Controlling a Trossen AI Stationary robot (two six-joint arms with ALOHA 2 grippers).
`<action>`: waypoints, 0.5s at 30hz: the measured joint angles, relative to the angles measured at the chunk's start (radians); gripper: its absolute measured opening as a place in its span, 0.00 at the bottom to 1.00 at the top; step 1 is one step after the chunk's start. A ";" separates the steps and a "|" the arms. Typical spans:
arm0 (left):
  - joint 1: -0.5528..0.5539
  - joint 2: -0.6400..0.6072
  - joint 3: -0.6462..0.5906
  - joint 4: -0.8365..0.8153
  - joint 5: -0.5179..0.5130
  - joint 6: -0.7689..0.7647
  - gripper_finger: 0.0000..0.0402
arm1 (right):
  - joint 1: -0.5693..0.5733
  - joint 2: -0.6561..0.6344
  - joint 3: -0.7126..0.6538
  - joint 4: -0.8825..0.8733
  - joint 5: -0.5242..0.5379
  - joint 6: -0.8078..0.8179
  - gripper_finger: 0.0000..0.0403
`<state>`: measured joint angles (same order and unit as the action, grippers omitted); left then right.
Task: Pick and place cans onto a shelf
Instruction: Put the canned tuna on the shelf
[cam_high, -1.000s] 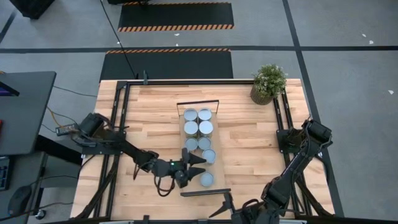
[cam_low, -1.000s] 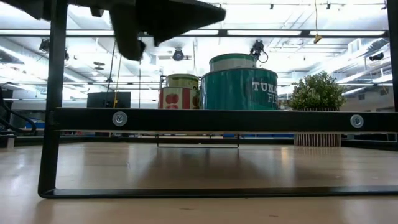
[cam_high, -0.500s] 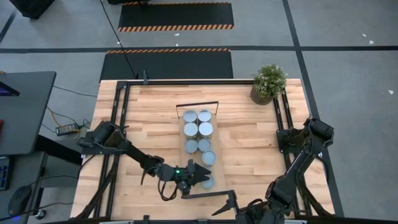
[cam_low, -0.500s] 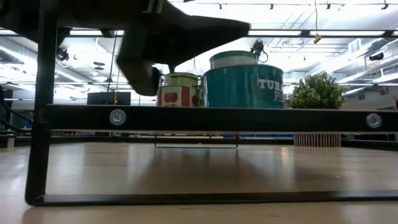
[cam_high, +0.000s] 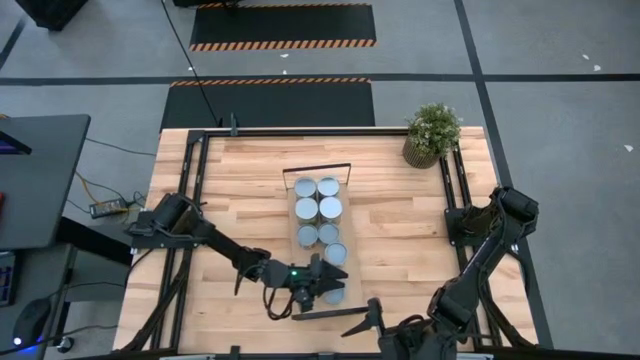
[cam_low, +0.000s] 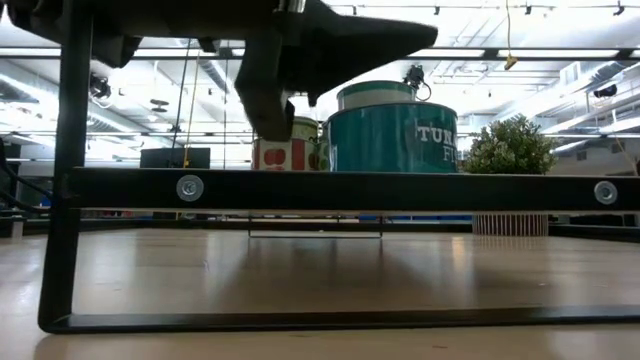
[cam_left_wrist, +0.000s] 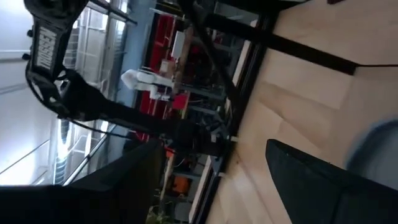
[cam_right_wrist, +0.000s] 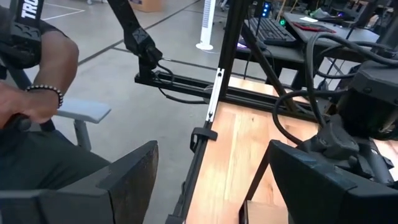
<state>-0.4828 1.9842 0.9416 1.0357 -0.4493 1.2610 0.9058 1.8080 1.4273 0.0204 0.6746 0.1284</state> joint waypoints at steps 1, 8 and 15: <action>0.003 0.000 0.005 -0.002 0.002 0.000 0.73 | 0.000 0.000 0.000 0.000 0.000 0.000 0.77; 0.028 0.000 0.020 -0.002 0.011 -0.026 0.73 | 0.000 0.000 0.000 0.002 0.003 0.000 0.77; 0.025 0.074 0.044 0.016 0.006 0.012 0.73 | -0.004 0.000 0.000 0.003 0.002 0.000 0.77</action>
<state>-0.4581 2.0578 0.9859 1.0521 -0.4433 1.2732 0.9020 1.8080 1.4273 0.0231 0.6769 0.1280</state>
